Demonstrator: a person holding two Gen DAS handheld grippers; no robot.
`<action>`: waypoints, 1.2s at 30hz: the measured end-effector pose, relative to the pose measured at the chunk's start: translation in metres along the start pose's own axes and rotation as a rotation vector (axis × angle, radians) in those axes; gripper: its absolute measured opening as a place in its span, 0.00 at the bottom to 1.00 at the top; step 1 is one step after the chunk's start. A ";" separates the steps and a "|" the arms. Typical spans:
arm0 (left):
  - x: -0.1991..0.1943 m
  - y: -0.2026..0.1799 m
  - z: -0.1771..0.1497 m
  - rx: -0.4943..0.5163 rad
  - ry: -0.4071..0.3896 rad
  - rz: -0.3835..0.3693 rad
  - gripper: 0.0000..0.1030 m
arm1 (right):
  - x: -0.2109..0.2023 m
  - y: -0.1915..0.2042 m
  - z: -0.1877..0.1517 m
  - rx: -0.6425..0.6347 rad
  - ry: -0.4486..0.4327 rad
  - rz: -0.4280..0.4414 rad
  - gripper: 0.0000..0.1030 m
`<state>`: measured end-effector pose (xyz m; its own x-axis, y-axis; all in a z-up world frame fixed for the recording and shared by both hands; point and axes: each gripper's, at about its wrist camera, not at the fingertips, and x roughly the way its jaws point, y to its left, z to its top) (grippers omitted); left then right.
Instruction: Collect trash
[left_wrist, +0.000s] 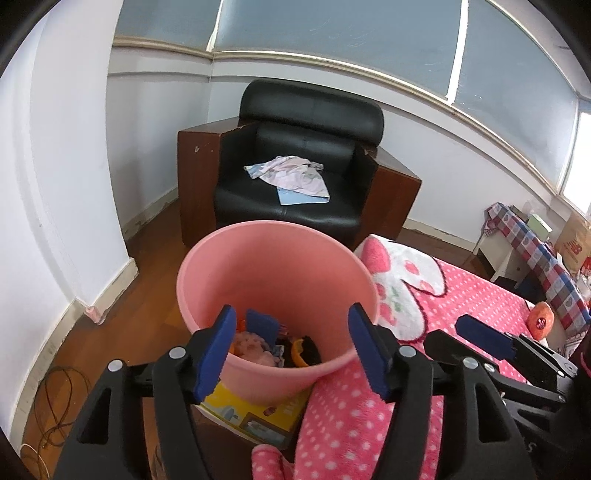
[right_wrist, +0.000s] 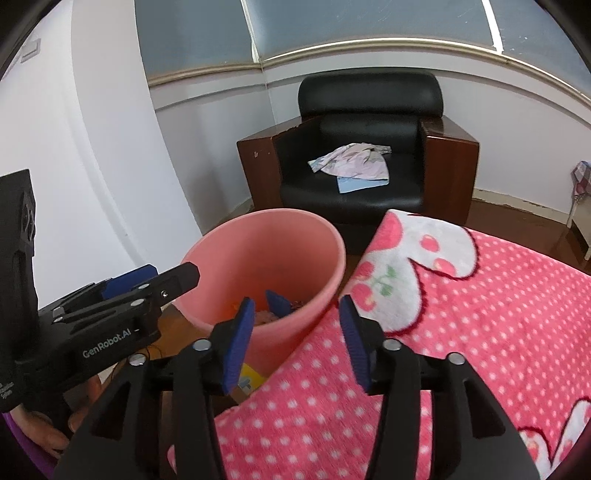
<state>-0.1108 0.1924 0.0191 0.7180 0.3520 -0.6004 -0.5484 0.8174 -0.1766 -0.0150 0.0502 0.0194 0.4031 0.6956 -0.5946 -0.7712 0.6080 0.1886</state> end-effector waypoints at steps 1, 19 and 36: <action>-0.002 -0.003 -0.001 0.005 0.000 -0.004 0.61 | -0.005 -0.002 -0.002 0.001 -0.006 -0.006 0.50; -0.023 -0.070 -0.021 0.101 0.000 -0.048 0.62 | -0.055 -0.042 -0.035 0.088 -0.035 -0.079 0.57; -0.025 -0.101 -0.032 0.158 0.006 -0.062 0.62 | -0.081 -0.060 -0.052 0.121 -0.043 -0.145 0.57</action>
<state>-0.0870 0.0866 0.0274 0.7456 0.2962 -0.5970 -0.4287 0.8990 -0.0894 -0.0270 -0.0626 0.0151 0.5285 0.6116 -0.5887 -0.6395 0.7429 0.1978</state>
